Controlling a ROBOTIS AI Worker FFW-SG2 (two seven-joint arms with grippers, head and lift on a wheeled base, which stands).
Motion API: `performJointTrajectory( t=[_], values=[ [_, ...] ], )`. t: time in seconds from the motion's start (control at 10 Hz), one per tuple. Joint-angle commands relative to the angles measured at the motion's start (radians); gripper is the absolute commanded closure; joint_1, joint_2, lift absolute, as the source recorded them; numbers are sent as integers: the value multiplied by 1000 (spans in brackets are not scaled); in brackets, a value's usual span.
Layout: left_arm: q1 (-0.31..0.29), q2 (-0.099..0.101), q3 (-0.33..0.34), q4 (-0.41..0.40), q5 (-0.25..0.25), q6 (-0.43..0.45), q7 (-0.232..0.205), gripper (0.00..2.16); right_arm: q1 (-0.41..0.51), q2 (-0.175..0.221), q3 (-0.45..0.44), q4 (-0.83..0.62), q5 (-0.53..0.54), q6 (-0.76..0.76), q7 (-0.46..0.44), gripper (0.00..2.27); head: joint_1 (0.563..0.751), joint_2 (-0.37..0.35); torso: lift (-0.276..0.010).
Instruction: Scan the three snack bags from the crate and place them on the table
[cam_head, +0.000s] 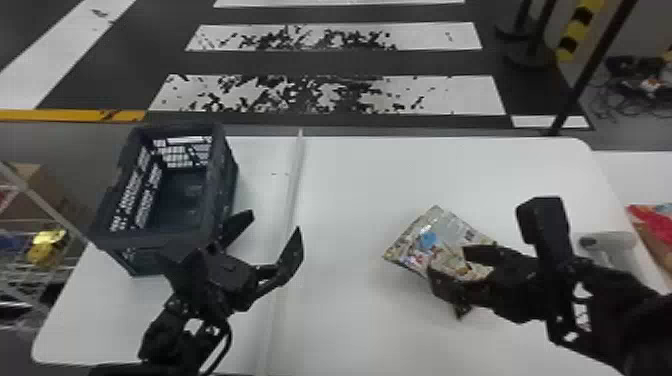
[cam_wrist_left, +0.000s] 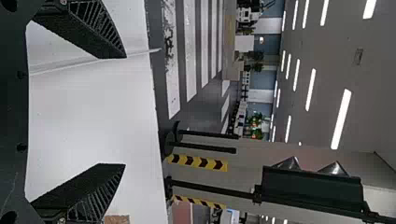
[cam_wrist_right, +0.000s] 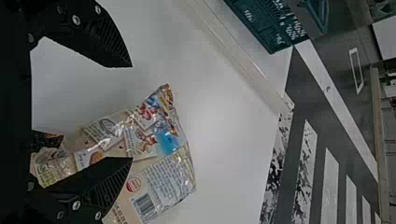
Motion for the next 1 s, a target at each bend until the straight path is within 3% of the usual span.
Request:
performJointTrajectory(
  t=[0.0, 0.1, 0.9],
  values=[
    [2, 0, 0, -1, 2, -5, 0, 36, -15, 15, -53, -1, -31, -1, 21, 1274, 695, 70, -62],
    [2, 0, 0, -1, 2, -2, 0, 36, -18, 34, -72, 4, -22, 12, 18, 2260, 695, 61, -62],
    [2, -1, -9, 3, -1, -2, 0, 36, -40, 42, -50, 259, 108, -93, 49, 2263, 695, -15, -62]
  ],
)
